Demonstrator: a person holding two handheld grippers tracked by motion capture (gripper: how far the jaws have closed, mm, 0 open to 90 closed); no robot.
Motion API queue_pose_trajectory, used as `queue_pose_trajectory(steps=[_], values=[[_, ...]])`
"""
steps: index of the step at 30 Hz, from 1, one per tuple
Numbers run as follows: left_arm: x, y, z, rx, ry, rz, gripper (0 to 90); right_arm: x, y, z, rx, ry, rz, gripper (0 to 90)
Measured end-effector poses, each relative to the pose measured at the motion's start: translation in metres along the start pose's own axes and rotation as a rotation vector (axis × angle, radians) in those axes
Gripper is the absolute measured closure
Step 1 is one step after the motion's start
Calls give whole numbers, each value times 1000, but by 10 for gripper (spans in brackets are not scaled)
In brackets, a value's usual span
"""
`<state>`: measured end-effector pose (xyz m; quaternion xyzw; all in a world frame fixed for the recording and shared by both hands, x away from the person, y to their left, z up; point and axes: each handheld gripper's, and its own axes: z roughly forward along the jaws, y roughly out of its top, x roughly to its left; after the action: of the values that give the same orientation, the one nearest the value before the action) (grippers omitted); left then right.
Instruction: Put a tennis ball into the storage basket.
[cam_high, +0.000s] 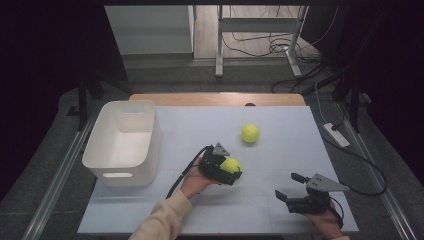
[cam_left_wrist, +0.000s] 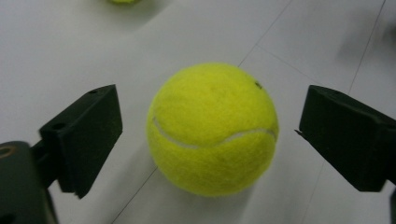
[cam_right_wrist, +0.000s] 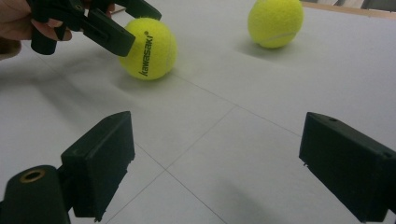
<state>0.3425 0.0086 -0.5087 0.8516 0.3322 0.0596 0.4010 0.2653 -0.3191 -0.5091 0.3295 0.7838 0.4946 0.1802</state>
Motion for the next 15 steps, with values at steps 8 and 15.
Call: queue_pose_trajectory(steps=[8, 15], values=[[2, -2, 1, 11, -9, 14, 273, 0, 0, 0, 0, -1, -1, 101], [1, -2, -1, 11, -17, 30, 278, 0, 0, 0, 1, -3, -2, 101]])
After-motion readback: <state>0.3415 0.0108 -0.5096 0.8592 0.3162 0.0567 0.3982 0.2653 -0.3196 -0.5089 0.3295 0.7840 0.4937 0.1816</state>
